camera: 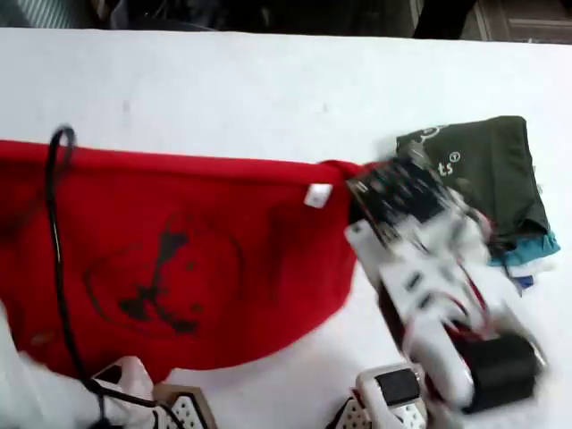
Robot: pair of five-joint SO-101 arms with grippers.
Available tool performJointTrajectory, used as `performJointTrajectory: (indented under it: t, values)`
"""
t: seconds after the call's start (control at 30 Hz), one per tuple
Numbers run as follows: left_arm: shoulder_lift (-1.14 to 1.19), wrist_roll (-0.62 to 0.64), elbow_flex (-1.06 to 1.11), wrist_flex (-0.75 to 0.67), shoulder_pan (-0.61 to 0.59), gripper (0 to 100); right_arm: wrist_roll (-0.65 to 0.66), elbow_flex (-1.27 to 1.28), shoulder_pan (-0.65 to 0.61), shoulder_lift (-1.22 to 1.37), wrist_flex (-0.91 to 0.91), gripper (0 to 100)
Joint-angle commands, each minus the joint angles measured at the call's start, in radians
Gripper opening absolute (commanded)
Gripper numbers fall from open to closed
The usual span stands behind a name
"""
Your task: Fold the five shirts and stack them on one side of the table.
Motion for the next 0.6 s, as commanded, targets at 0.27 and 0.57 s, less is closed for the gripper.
performJointTrajectory:
  t: [0.27, 0.57]
  values:
    - [0.004, -0.157, 0.964, -0.626, 0.206, 2, -0.074, 0.328, -0.07, 0.259, -0.538, 1.9]
    - [0.17, -0.262, 1.143, -1.002, 0.245, 2, -0.075, 0.069, -0.015, 0.725, -0.831, 1.9]
